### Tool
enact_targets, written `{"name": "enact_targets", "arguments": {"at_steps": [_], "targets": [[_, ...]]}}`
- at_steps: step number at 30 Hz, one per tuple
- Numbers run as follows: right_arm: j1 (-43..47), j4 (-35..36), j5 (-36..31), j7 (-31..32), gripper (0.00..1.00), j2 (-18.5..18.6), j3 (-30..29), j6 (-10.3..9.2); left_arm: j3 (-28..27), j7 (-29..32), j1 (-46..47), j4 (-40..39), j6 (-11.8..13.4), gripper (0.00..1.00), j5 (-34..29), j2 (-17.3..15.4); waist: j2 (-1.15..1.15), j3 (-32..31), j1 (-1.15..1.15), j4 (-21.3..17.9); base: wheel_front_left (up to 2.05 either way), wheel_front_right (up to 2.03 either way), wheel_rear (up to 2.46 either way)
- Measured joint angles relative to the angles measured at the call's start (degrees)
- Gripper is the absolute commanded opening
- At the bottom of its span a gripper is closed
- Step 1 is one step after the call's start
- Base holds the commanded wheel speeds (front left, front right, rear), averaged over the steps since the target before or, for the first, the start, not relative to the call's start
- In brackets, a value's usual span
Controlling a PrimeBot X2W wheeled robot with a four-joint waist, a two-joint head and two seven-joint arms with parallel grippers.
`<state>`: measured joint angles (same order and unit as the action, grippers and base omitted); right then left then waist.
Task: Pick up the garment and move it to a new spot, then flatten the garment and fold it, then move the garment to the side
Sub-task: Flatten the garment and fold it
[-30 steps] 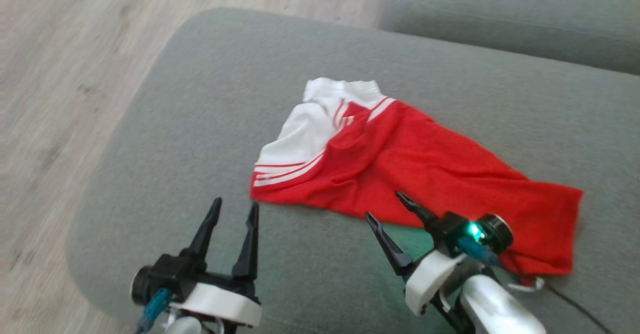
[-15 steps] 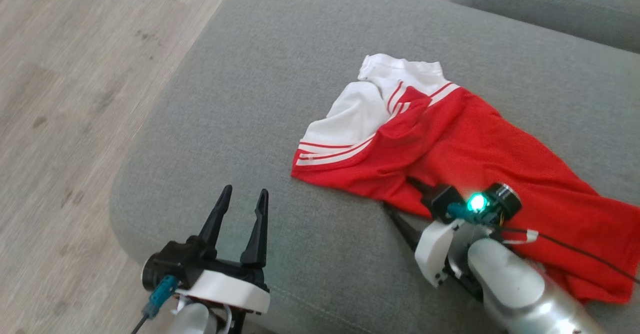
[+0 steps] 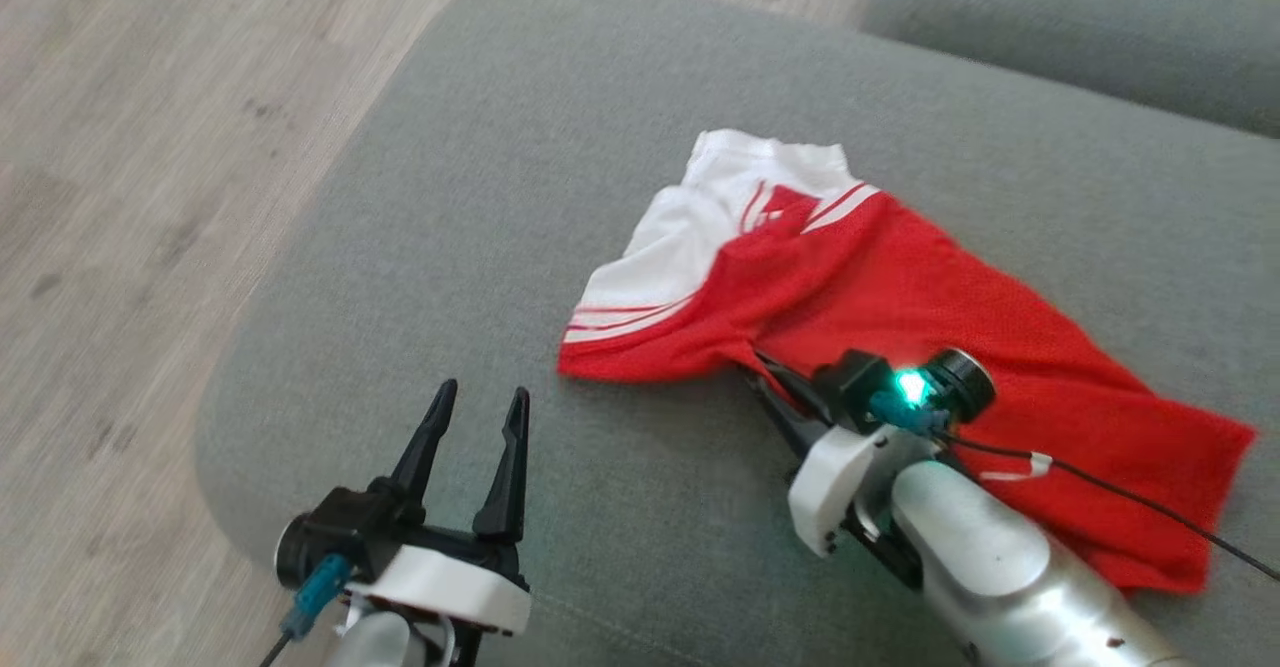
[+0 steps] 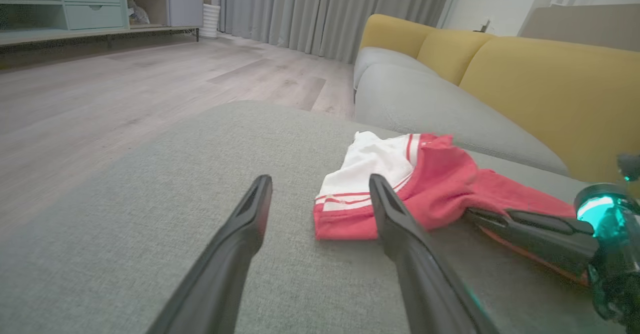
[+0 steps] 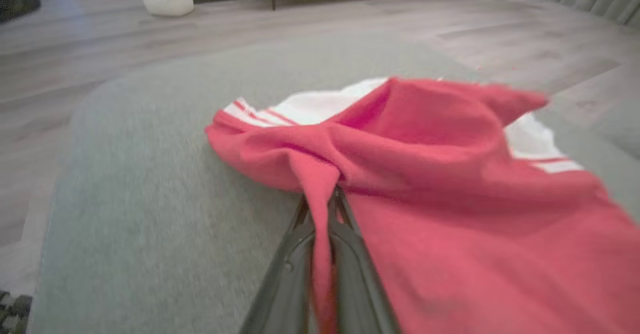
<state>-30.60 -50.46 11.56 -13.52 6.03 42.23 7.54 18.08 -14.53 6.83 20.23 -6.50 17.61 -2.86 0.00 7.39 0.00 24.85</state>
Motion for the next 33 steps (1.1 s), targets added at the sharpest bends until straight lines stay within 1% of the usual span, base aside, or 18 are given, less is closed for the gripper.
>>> {"name": "enact_targets", "arguments": {"at_steps": [3, 6, 7, 8, 9, 12, 14, 15, 17, 20, 21, 22, 25, 27, 30, 33], "targets": [[0.0, 4.6, 2.1, -0.4, 0.00, 0.1, 0.7, 0.00, -1.0, 0.0, -0.3, 0.0, -0.1, 1.00, -0.5, 0.0, 0.00, -1.7, 0.00, -1.1, 0.00, 0.00, 0.00], [-0.4, 9.9, 4.9, -0.7, 0.00, 1.2, 0.5, 0.00, -1.6, 0.0, -1.0, -0.1, -0.1, 1.00, -0.5, 0.0, 0.00, -3.1, -0.01, -2.4, 0.00, 0.00, 0.00], [-0.8, 11.7, 5.8, -0.7, 0.00, 2.1, 0.1, 0.00, -1.6, 0.0, -1.5, -0.1, -0.1, 1.00, -0.5, 0.0, 0.00, -3.3, -0.01, -2.8, 0.00, 0.00, 0.00], [-2.2, 14.4, 7.8, -0.6, 0.00, 4.6, -1.0, 0.00, -1.6, 0.0, -2.2, -0.3, -0.1, 1.00, -0.5, 0.0, 0.00, -3.3, -0.02, -3.5, 0.00, 0.00, 0.00], [-3.2, 15.7, 8.7, -0.2, 0.00, 6.0, -1.8, 0.00, -1.5, 0.0, -2.5, -0.4, -0.1, 1.00, -0.5, 0.0, 0.00, -2.9, -0.02, -3.7, 0.00, 0.00, 0.00], [-7.4, 18.7, 12.0, 3.6, 0.00, 10.2, -4.6, 0.00, -1.2, 0.0, -2.4, -0.7, -0.2, 1.00, -0.5, 0.0, 0.00, -1.1, 0.00, -3.9, 0.00, 0.00, 0.00], [-10.9, 19.4, 14.2, 6.6, 0.00, 12.7, -6.2, 0.00, -0.9, 0.0, -2.1, -0.8, -0.2, 1.00, -0.5, 0.0, 0.00, 0.5, 0.00, -3.9, 0.00, 0.00, 0.00], [-10.9, 19.4, 14.2, 6.6, 0.00, 12.7, -6.2, 0.00, -0.9, 0.0, -2.1, -0.8, -0.2, 1.00, -0.5, 0.0, 0.00, 0.5, 0.00, -3.9, 0.00, 0.00, 0.00], [-14.5, 18.7, 16.9, 9.3, 0.00, 14.9, -8.4, 0.00, 0.1, 0.0, -1.1, -0.8, -0.6, 1.00, -0.2, 0.0, 0.00, 2.3, 0.00, -3.8, 0.00, 0.00, 0.00], [-20.2, 13.6, 19.2, 13.1, 0.00, 18.5, -11.5, 0.00, 1.6, 0.0, 1.7, -0.9, -0.6, 1.00, 0.9, 0.0, 0.00, 5.1, 0.01, -3.3, 0.00, 0.00, 0.00], [-22.2, 10.7, 19.7, 14.7, 0.18, 19.5, -12.6, 0.00, 2.3, 0.0, 2.8, -0.9, -0.6, 1.00, 1.3, 0.0, 0.00, 6.0, 0.01, -3.0, 0.00, 0.00, 0.00], [-24.0, 7.6, 19.4, 16.3, 1.00, 20.5, -13.1, 0.00, 2.7, 0.0, 3.8, -0.9, -0.6, 1.00, 1.6, 0.1, 0.00, 6.9, 0.01, -2.7, 0.00, 0.00, 0.00], [-28.3, -1.2, 15.3, 18.0, 1.00, 23.4, -13.7, 0.00, 4.1, 0.0, 5.9, -1.0, -0.6, 1.00, 2.7, 0.2, 0.00, 9.1, 0.02, -1.5, 0.00, 0.00, 0.00], [-30.3, -6.9, 12.9, 18.1, 1.00, 24.2, -15.4, 0.00, 4.7, 0.0, 6.4, -1.0, -0.6, 1.00, 3.4, 0.3, 0.00, 10.1, 0.02, -0.5, 0.00, 0.00, 0.00], [-32.8, -13.5, 9.5, 16.2, 1.00, 24.1, -18.5, 0.00, 4.8, 0.0, 6.4, -0.9, -0.6, 1.00, 3.7, 0.3, 0.00, 11.2, 0.02, 0.5, 0.00, 0.00, 0.00], [-33.5, -16.8, 8.0, 12.3, 1.00, 22.4, -20.3, 0.00, 4.6, 0.0, 6.5, -0.4, -0.6, 1.00, 3.7, 0.3, 0.00, 11.2, 0.02, 0.3, 0.00, 0.00, 0.00]]}}
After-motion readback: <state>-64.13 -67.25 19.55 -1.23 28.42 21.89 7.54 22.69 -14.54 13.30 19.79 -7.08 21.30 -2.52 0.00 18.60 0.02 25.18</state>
